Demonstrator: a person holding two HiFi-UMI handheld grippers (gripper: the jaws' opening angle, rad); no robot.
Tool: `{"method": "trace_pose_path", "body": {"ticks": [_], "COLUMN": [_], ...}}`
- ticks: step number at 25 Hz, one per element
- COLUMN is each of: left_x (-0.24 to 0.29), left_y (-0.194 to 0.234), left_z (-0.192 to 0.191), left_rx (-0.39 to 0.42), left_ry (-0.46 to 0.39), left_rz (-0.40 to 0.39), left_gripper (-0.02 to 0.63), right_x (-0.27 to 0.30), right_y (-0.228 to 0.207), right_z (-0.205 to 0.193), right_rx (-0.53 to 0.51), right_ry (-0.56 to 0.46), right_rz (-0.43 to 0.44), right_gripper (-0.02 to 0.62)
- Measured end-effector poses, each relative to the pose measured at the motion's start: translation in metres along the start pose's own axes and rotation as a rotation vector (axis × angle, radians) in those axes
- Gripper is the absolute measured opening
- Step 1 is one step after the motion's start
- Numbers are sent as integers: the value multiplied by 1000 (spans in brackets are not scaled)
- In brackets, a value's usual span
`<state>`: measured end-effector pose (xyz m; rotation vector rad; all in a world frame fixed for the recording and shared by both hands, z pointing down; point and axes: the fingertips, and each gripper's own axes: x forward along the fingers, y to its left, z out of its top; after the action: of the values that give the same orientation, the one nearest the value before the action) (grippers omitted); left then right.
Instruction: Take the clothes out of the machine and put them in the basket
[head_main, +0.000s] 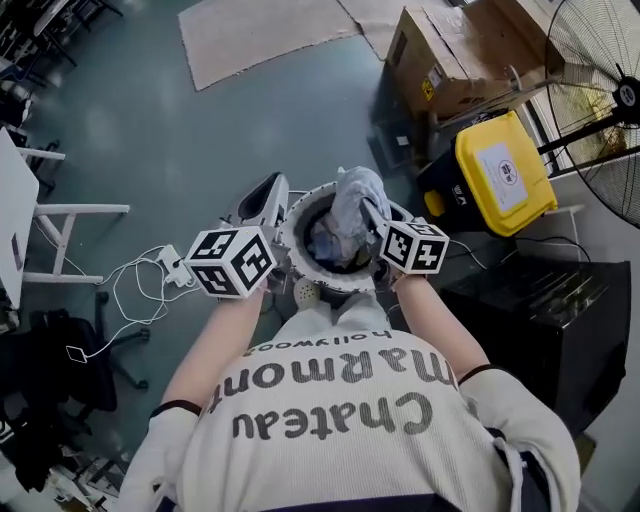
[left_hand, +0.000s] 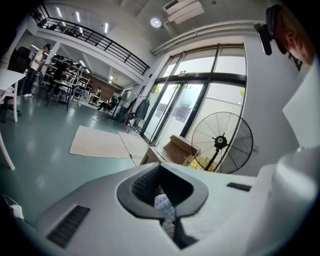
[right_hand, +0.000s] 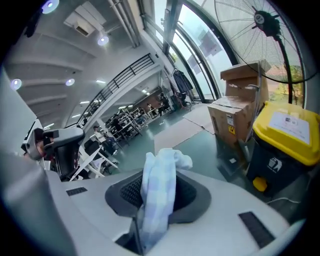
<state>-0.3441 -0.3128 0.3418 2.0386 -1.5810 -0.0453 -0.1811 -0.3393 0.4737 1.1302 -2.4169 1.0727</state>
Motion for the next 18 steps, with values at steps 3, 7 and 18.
{"method": "trace_pose_path", "body": {"ticks": [3,7,18], "left_x": [6,15,51], "left_y": [13,25,42], "left_z": [-12,-37,-149], "left_rx": [6,9,-48], "left_ry": [48,121,329], "left_rz": [-24,-61,-49], "left_gripper": [8,8,8], "right_x": [4,5,8], "right_y": [-8,-23,-59], "right_z": [-14,-33,-100], "right_rx": [49,117,193], "right_ry": [-4,-15,103], "right_rz": [-49,-119,-172], "right_gripper": [117,117,117]}}
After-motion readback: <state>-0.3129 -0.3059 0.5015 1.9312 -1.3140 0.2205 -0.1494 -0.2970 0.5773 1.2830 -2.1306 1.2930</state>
